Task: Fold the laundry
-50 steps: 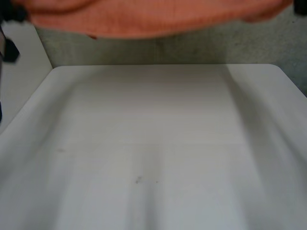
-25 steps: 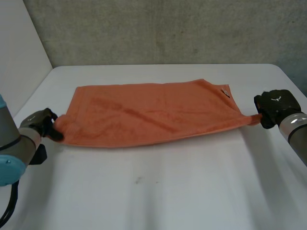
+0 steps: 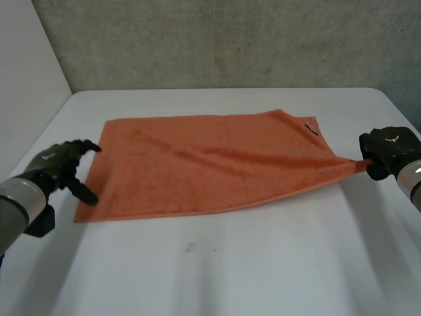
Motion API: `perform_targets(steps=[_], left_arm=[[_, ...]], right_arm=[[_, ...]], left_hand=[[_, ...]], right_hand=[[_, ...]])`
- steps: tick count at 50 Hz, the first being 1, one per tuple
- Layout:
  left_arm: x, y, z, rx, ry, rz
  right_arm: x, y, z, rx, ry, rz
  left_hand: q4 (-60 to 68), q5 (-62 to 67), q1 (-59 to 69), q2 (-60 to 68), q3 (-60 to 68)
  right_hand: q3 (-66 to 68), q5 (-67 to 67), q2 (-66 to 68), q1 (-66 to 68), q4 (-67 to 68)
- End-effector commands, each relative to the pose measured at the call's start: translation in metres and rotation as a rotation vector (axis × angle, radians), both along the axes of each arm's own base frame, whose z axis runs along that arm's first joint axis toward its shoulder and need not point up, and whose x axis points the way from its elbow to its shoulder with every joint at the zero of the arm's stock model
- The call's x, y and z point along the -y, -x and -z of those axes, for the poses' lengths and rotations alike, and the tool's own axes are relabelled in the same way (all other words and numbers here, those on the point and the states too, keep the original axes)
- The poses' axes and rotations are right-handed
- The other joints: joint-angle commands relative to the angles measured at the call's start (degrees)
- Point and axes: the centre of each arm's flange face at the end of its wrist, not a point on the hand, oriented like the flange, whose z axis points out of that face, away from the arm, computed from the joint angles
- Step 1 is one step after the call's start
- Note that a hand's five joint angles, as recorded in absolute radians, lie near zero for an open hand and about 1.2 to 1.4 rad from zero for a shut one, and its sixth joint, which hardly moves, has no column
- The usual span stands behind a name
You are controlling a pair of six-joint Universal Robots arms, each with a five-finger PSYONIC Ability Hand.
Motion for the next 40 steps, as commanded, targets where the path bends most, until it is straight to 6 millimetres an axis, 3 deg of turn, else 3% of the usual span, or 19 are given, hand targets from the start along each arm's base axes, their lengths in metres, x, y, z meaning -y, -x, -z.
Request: perform_targets(steps=[1,21,40], left_arm=[[-0.021,0.005,0.021,0.242,0.008,0.189],[0.007,-0.001,0.063,0.311,0.023,0.191],[0.019,-0.002,0.079,0.316,0.051,0.181]], right_arm=[[0.000,0.001,0.000,0.027,-0.008,0.011],[-0.004,0.001,0.006,0.026,-0.029,0.005],[-0.005,0.001,0.008,0.021,-0.029,0.003]], left_hand=[[8.9,8.9,8.6,8.9,8.9],[9.1,9.0,8.7,9.1,9.1],[17.8,17.8,17.5,17.8,17.9]], right_hand=[[11.9,13.0,11.5,23.9,11.6],[11.9,13.0,11.5,23.9,11.6],[11.9,13.0,11.5,23.9,11.6]])
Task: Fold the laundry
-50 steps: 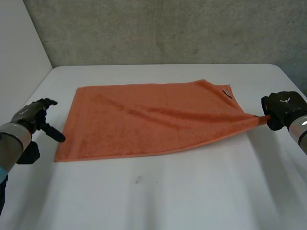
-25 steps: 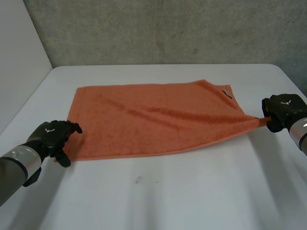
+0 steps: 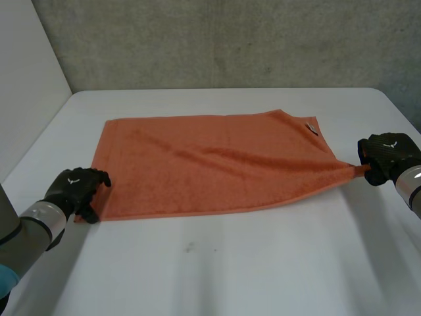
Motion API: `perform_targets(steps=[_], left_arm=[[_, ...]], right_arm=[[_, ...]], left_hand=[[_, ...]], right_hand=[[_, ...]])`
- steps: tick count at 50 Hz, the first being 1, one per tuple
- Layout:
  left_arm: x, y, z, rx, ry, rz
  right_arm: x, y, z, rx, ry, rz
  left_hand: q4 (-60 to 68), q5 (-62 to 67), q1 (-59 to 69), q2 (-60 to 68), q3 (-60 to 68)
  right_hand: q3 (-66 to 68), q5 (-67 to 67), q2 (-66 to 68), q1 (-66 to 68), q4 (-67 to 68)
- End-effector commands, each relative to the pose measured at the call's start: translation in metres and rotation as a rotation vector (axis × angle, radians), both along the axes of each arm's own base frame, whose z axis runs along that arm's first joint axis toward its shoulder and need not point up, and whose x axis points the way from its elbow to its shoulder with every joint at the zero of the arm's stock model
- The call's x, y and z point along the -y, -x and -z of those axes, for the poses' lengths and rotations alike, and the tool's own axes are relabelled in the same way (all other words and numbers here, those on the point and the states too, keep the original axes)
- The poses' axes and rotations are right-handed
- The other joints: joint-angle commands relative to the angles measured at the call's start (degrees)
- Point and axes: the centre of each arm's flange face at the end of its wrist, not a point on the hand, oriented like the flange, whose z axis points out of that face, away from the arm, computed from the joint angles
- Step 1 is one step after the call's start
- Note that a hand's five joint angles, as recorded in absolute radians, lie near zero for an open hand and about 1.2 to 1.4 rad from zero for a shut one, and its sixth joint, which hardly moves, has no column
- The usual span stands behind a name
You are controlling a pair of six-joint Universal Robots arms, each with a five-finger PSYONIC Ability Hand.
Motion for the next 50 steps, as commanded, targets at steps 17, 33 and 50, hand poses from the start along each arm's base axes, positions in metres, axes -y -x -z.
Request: perform_targets(steps=[17,33,50], left_arm=[[0.007,0.000,0.012,-0.001,-0.020,0.002],[0.016,0.001,0.012,-0.001,0.017,0.002],[0.023,0.001,0.009,-0.001,0.046,0.004]], right_arm=[[-0.002,0.000,0.002,-0.004,-0.005,-0.002],[-0.002,0.000,0.002,-0.004,-0.005,-0.002],[-0.002,-0.001,0.002,-0.006,-0.006,-0.004]], left_hand=[[6.6,6.7,6.9,6.7,6.8],[7.3,7.3,7.5,7.4,7.4],[9.5,9.5,9.7,9.6,9.6]], right_hand=[[11.9,13.0,11.5,23.9,11.6],[11.9,13.0,11.5,23.9,11.6],[11.9,13.0,11.5,23.9,11.6]])
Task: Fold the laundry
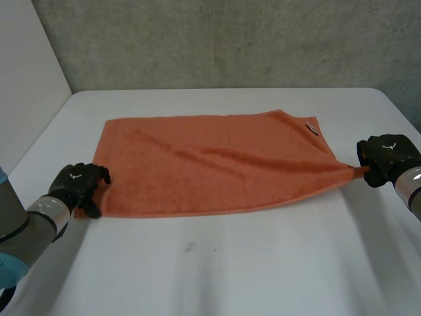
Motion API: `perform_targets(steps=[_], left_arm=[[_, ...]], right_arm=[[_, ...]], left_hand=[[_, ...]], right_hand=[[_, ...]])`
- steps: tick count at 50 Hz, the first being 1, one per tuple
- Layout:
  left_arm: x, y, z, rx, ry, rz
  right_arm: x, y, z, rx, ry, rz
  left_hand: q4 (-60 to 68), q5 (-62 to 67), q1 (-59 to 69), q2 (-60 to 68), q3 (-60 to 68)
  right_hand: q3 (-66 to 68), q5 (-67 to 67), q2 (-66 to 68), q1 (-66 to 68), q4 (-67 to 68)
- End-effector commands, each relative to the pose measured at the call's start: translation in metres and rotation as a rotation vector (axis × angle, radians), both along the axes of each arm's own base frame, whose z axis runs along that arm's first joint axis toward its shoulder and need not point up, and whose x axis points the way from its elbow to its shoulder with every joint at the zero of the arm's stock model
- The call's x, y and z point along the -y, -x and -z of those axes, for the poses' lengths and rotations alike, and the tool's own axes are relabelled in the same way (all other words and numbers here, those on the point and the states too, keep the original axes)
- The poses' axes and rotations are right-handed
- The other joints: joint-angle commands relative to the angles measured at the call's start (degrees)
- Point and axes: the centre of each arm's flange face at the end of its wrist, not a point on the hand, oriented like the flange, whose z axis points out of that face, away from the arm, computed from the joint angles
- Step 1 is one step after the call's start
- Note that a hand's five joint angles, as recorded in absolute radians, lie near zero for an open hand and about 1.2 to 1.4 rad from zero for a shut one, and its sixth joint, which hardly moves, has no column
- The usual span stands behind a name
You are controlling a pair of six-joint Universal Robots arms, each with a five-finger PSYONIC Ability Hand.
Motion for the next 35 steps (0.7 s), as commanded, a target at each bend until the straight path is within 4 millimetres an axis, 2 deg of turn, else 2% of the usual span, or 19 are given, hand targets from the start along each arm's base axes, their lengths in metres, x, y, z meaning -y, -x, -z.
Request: perform_targets(steps=[1,5,8,10,16,18,25,27,29,35], left_arm=[[0.003,0.001,-0.002,0.000,0.014,0.001],[0.004,0.001,-0.002,0.000,0.024,0.001],[0.006,0.000,-0.003,0.000,0.039,0.000],[0.007,0.000,-0.005,0.003,0.056,-0.009],[0.005,-0.001,-0.013,0.017,0.086,-0.048],[0.000,-0.002,-0.023,0.019,0.110,-0.065],[-0.006,-0.002,-0.028,0.018,0.112,-0.062],[-0.007,-0.001,-0.027,0.019,0.106,-0.059],[-0.015,0.001,-0.022,0.025,0.066,-0.052],[-0.031,0.006,-0.015,0.027,-0.008,-0.028]], right_arm=[[0.000,0.000,0.000,0.000,0.000,-0.001],[0.000,0.000,0.000,0.000,0.000,-0.001],[0.000,0.000,0.000,0.000,0.000,-0.001],[0.000,0.000,0.000,0.000,0.000,-0.001],[0.000,0.000,0.000,0.000,0.000,0.000],[0.000,0.000,-0.001,0.000,0.001,-0.001],[0.003,0.001,-0.003,0.000,0.007,0.002],[0.002,0.001,-0.003,0.000,0.004,0.002],[0.002,0.001,-0.003,0.000,0.004,0.000],[-0.001,-0.001,0.000,0.001,-0.006,-0.004]], left_hand=[[6.0,6.3,6.2,6.1,6.1],[8.2,8.5,8.4,8.3,8.3],[15.3,15.5,15.5,15.3,15.4],[25.7,25.9,25.9,25.7,25.7],[36.0,36.2,36.2,36.0,36.0],[47.5,47.7,47.7,47.6,47.6],[47.6,47.8,47.8,47.6,47.6],[42.4,42.6,42.6,42.4,42.4],[2.4,2.6,2.6,2.4,2.4],[-3.2,-3.0,-3.0,-3.2,-3.2]], right_hand=[[11.9,13.0,11.5,23.9,11.6],[11.9,13.0,11.5,23.9,11.6],[11.9,13.0,11.5,23.9,11.6],[11.9,13.0,11.5,23.9,11.6],[11.9,13.0,11.5,23.9,11.6],[11.9,13.0,11.5,23.9,11.6],[11.9,13.0,11.5,23.9,11.6],[11.9,13.0,11.5,23.9,11.6],[11.9,13.0,11.5,23.9,11.6],[11.9,13.0,11.5,23.9,11.6]])
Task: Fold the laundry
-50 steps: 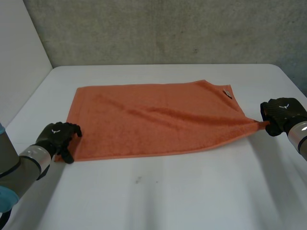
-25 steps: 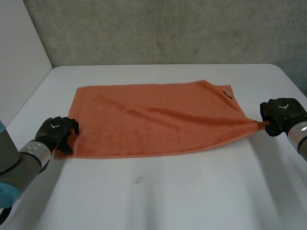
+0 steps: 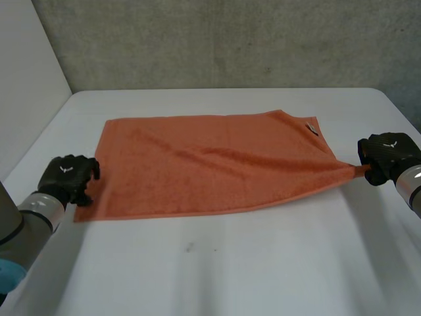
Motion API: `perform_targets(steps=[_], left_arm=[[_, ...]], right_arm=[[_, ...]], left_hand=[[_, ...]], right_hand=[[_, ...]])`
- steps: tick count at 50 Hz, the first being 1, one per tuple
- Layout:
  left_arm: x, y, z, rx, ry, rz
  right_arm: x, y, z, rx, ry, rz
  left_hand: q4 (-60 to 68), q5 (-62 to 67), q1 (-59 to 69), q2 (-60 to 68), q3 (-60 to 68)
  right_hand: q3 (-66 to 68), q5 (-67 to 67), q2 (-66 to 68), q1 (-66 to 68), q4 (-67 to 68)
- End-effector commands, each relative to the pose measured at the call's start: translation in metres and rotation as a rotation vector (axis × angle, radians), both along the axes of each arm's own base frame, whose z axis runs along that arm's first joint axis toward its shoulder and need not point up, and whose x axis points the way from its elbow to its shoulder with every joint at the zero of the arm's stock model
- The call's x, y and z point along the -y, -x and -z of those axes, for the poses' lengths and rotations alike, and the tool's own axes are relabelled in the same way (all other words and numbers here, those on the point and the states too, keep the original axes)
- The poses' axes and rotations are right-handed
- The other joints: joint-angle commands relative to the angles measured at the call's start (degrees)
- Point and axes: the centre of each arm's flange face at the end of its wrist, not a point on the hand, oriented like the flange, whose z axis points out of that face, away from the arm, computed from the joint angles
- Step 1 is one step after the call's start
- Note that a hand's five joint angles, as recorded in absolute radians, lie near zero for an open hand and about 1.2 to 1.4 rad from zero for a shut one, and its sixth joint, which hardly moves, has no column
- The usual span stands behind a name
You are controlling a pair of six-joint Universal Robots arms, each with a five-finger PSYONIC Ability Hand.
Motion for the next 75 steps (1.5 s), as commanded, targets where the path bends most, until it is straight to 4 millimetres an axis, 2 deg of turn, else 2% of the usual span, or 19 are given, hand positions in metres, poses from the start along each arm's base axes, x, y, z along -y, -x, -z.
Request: perform_targets(steps=[1,11,20,33,41,53,75], left_arm=[[-0.020,0.007,0.011,0.004,-0.095,0.030],[-0.018,0.003,0.019,0.004,-0.104,0.016],[-0.008,0.003,0.019,0.002,-0.047,0.015],[-0.004,0.004,0.025,0.003,-0.056,0.015],[-0.008,0.003,0.023,0.003,-0.067,0.012],[-0.008,0.003,0.026,0.004,-0.075,0.012],[0.006,0.004,0.032,0.007,-0.063,0.013]], right_arm=[[-0.003,-0.002,0.003,-0.001,-0.011,-0.006],[-0.003,-0.003,0.003,-0.001,-0.009,-0.009],[-0.003,-0.003,0.003,-0.008,-0.007,-0.011],[-0.004,-0.003,0.004,-0.021,-0.007,-0.015],[-0.004,-0.003,0.005,-0.021,-0.009,-0.015],[-0.004,-0.003,0.006,-0.021,-0.010,-0.015],[-0.003,-0.002,0.006,-0.023,-0.011,-0.014]], left_hand=[[-10.0,-10.1,-9.1,-8.8,-8.9],[-3.1,-3.2,-2.2,-1.9,-2.0],[2.9,2.9,3.8,4.2,4.1],[2.4,2.4,3.3,3.7,3.6],[-4.8,-4.8,-3.9,-3.6,-3.6],[-3.3,-3.3,-2.4,-2.1,-2.1],[0.4,0.4,1.3,1.6,1.6]], right_hand=[[11.9,13.0,11.5,23.9,11.6],[11.9,13.0,11.5,23.9,11.6],[11.9,13.0,11.5,23.9,11.6],[11.9,13.0,11.5,23.9,11.6],[11.9,13.0,11.5,23.9,11.6],[11.9,13.0,11.5,23.9,11.6],[11.9,13.0,11.5,23.9,11.6]])
